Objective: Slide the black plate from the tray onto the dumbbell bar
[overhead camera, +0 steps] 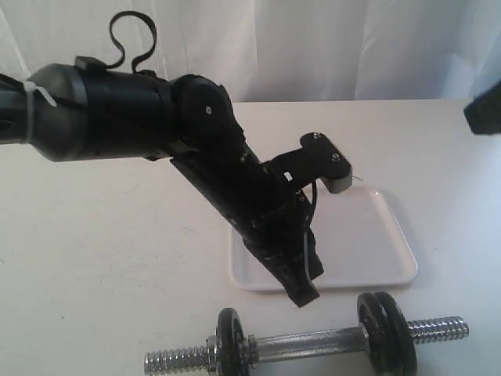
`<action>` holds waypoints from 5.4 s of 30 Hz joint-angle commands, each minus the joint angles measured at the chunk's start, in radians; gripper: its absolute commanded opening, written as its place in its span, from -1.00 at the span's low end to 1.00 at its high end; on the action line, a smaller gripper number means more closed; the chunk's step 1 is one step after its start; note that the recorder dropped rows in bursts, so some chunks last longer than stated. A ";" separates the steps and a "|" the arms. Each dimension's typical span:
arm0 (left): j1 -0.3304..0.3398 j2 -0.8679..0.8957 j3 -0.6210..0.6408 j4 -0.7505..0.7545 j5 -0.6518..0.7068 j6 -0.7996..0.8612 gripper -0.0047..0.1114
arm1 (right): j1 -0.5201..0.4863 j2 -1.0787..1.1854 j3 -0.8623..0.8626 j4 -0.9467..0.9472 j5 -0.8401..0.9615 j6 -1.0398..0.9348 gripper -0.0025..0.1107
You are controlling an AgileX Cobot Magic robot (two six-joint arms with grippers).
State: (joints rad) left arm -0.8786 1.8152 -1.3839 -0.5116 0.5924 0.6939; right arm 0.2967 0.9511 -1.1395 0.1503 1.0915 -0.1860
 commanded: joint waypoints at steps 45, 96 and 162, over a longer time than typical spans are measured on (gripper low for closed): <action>0.268 -1.249 1.045 0.026 -0.575 -0.115 -0.92 | -0.008 -0.646 0.664 0.168 -0.291 0.013 -0.96; 0.867 -1.806 1.376 0.342 -0.298 -0.634 -0.92 | -0.008 -0.646 0.664 0.168 -0.292 0.013 -0.96; 0.867 -1.806 1.376 0.342 -0.298 -0.634 -0.92 | -0.156 -0.951 1.139 -0.177 -0.741 0.143 -0.96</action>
State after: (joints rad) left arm -0.0132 0.0143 -0.0093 -0.1646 0.2911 0.0660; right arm 0.1457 0.0061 -0.0056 -0.0244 0.3500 -0.0459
